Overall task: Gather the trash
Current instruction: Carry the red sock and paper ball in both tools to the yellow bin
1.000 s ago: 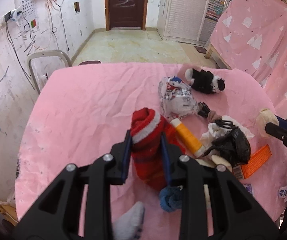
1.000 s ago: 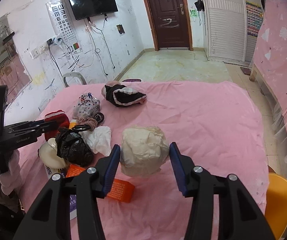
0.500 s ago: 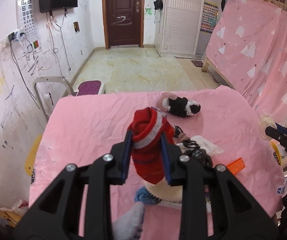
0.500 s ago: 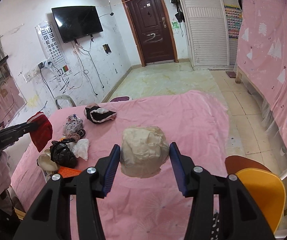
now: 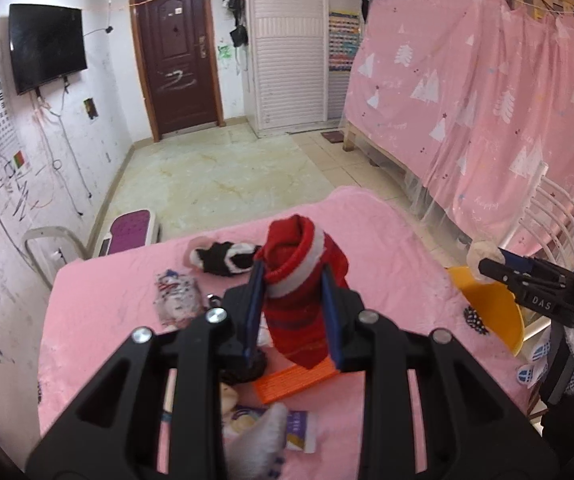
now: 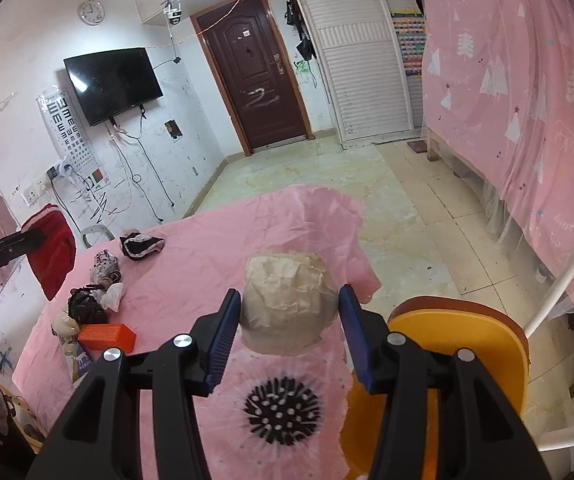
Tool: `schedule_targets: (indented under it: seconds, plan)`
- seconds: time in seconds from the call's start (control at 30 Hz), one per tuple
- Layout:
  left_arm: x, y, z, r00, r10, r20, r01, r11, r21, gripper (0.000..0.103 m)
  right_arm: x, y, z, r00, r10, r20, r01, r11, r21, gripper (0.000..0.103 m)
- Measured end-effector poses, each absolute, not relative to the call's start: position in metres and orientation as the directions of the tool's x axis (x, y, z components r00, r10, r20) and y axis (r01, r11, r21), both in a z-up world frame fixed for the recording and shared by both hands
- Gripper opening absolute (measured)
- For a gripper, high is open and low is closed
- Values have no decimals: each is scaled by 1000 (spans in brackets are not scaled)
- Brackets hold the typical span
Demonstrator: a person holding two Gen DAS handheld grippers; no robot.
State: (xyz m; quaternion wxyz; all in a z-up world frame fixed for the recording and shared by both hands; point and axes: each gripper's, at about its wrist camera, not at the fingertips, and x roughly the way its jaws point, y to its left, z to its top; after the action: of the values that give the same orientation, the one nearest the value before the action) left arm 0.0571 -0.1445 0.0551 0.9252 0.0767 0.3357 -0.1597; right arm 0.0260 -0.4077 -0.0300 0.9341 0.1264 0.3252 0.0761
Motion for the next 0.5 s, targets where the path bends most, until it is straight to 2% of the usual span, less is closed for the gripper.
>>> schedule_targets:
  seconds: [0.5]
  plan:
    - [48,-304,45,606,-408,-683,575,818,21,26,-8,-504,-68,775,138,-617,81,946,313,41]
